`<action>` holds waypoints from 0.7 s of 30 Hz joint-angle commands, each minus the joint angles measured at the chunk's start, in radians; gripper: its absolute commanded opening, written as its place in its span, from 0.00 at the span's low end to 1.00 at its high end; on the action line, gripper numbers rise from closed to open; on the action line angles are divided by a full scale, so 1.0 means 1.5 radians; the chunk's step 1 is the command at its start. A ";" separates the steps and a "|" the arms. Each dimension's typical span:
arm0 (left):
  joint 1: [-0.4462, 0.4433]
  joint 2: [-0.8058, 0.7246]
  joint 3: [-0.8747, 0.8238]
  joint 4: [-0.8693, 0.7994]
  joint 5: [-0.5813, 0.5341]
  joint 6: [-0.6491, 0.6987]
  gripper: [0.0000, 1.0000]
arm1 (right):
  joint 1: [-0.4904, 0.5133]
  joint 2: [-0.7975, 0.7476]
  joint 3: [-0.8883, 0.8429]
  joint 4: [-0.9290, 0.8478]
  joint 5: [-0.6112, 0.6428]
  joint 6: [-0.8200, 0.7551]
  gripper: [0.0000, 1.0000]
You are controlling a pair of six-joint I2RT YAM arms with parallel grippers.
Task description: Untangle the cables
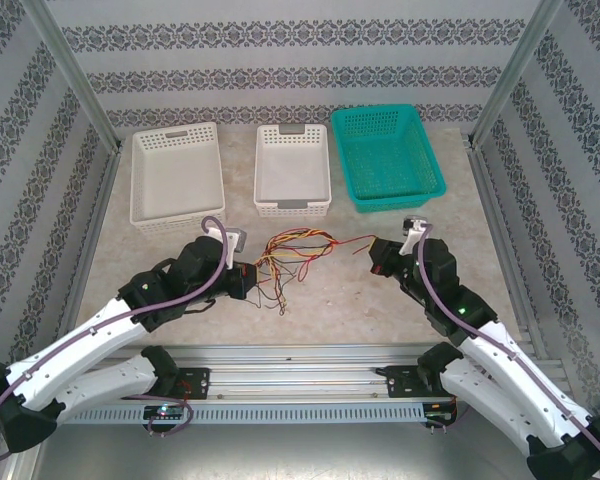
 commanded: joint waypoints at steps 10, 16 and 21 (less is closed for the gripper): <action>0.016 0.017 -0.042 0.098 0.023 -0.068 0.00 | 0.075 0.008 -0.053 0.227 -0.234 0.072 0.60; 0.016 0.022 -0.068 0.188 0.036 -0.085 0.00 | 0.158 0.101 -0.044 0.175 -0.113 0.201 0.61; 0.013 0.015 -0.090 0.244 0.024 -0.103 0.00 | 0.221 0.171 -0.083 0.261 -0.027 0.308 0.61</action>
